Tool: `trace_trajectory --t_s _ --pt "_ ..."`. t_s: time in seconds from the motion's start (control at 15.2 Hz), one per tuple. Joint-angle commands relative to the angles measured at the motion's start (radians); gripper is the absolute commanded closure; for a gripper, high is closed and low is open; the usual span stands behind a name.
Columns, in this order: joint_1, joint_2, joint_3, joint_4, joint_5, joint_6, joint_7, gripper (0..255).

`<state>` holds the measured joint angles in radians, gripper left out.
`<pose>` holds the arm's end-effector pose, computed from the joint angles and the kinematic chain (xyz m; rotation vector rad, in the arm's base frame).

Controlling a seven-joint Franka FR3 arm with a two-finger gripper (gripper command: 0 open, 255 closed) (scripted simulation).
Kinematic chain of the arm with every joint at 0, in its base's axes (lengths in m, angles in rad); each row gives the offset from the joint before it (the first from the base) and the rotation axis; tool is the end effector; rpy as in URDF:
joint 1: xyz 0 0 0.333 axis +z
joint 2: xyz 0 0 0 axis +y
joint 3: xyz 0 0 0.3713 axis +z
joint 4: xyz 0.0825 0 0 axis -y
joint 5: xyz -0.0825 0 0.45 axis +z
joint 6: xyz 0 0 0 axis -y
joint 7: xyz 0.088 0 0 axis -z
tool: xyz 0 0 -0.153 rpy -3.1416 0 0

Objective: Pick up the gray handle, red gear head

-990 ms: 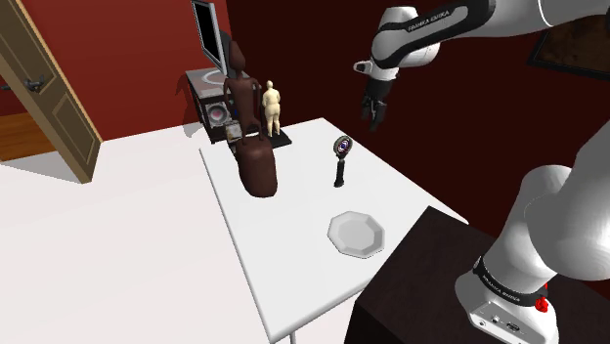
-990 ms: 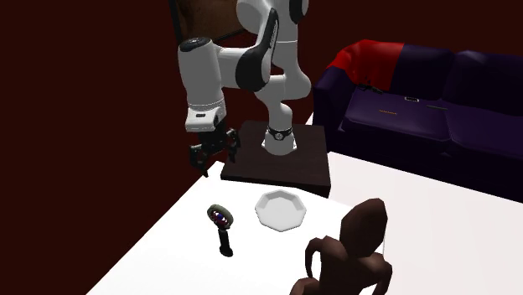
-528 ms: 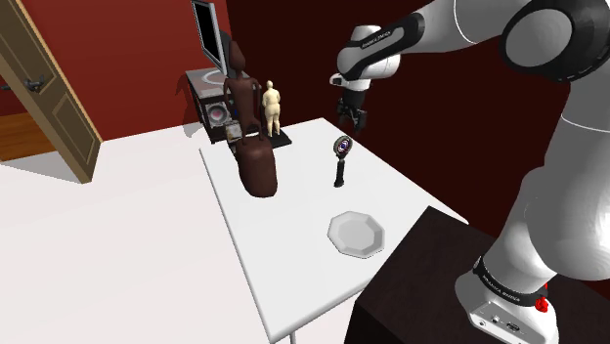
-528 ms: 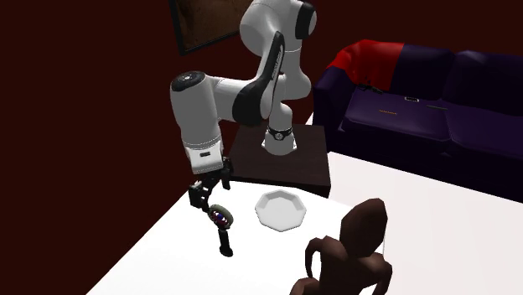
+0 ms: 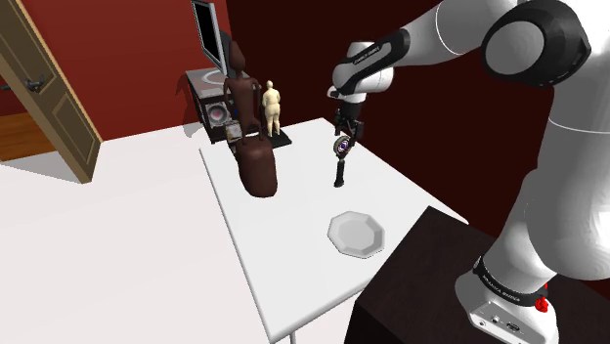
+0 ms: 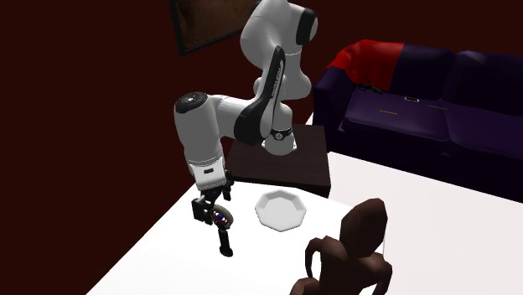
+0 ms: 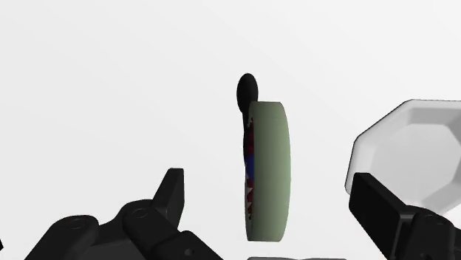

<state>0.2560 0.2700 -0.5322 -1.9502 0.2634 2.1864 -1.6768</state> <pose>0.6539 -0.1544 0.3301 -2.5037 -1.8358 -0.1128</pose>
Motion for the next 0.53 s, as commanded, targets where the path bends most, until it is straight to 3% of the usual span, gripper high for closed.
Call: trace_trajectory --t_s 0.0,0.07,0.46 --pt "-0.002 0.008 0.002 -0.001 0.006 0.008 -0.004 0" --pt "-0.001 0.008 0.002 -0.001 0.006 0.008 -0.003 255" --pt "-0.002 0.009 0.002 0.0 0.006 0.008 -0.004 255"
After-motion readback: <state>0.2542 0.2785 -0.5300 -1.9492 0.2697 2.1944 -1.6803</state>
